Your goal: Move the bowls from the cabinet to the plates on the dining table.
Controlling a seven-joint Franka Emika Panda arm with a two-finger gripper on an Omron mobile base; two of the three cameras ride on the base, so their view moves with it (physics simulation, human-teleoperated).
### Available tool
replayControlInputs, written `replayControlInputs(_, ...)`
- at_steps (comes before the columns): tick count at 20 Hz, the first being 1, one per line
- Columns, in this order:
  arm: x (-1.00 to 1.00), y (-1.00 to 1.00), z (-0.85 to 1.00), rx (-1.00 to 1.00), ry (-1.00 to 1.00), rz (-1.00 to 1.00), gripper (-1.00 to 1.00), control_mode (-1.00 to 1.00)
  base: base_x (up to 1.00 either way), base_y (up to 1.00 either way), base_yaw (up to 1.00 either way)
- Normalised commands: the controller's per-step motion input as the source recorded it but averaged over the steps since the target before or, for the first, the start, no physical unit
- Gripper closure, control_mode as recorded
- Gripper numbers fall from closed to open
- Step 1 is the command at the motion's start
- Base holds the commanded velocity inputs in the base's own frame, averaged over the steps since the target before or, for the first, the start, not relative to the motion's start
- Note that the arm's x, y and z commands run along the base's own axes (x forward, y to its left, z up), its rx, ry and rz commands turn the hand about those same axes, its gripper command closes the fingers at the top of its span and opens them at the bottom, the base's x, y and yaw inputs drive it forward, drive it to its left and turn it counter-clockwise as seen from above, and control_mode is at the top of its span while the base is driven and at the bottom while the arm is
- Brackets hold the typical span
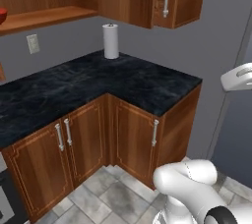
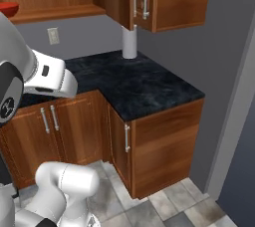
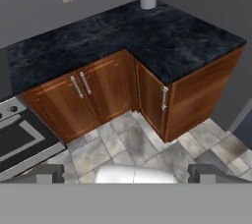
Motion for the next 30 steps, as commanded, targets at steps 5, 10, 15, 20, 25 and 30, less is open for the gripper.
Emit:
replayControlInputs(5,0.00,0.00,0.00,0.00,0.00,0.00,-1.00,1.00,0.62,0.05,0.00)
replayControlInputs(10,0.00,0.00,0.00,0.00,0.00,0.00,-1.00,1.00,0.62,0.05,0.00)
replayControlInputs(15,0.00,0.00,0.00,0.00,0.00,0.00,-1.00,1.00,0.62,0.06,0.00)
replayControlInputs(20,0.00,0.00,0.00,0.00,0.00,0.00,-1.00,1.00,0.62,0.07,0.00)
replayControlInputs(25,0.00,0.00,0.00,0.00,0.00,0.00,-1.00,1.00,0.62,0.07,0.00)
replayControlInputs(30,0.00,0.00,0.00,0.00,0.00,0.00,-1.00,1.00,0.62,0.10,0.00)
